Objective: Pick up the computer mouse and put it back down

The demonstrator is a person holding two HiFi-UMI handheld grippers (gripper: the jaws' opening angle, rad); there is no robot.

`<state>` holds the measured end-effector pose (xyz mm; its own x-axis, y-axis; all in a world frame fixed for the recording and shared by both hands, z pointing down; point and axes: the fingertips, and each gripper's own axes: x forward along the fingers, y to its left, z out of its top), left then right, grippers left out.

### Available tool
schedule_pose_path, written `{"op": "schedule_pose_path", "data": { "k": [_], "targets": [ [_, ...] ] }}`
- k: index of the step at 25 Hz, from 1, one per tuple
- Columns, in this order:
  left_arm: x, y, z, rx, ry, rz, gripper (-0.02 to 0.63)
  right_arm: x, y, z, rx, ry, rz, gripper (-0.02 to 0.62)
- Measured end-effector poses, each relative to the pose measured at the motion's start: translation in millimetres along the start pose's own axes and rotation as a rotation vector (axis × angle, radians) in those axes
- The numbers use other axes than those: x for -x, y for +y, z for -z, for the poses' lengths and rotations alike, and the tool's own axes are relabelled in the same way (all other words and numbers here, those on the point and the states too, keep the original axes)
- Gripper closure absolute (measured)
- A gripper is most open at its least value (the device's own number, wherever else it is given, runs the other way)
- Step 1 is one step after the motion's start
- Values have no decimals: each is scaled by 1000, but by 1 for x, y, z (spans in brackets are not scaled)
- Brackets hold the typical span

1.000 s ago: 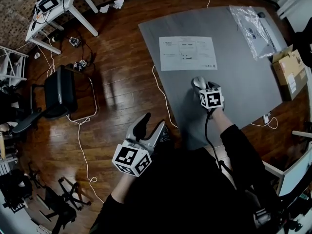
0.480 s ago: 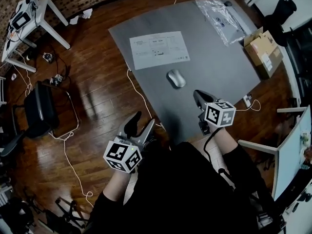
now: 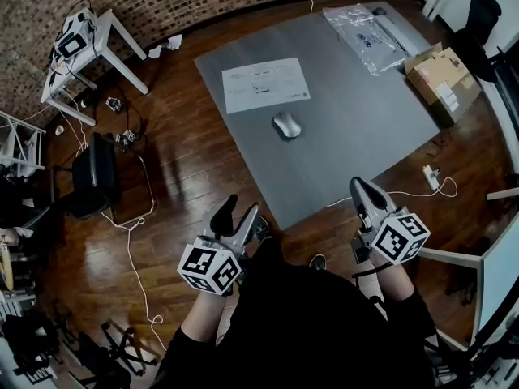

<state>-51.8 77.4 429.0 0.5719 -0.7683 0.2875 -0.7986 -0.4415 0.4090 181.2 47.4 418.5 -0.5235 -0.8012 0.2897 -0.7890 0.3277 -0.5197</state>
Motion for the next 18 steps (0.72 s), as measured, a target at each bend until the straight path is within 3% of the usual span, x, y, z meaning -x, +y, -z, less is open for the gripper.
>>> {"op": "schedule_pose_path", "data": {
  "k": [4, 9, 18],
  "targets": [
    [9, -79, 36, 18, 9, 9, 391, 70, 3, -4, -4, -74, -119, 591],
    [30, -145, 77, -21, 70, 16, 391, 132, 3, 10, -9, -115, -178, 595],
    [55, -153, 78, -71, 55, 23, 391, 145, 57, 35, 93, -109, -237, 595]
  ]
}}
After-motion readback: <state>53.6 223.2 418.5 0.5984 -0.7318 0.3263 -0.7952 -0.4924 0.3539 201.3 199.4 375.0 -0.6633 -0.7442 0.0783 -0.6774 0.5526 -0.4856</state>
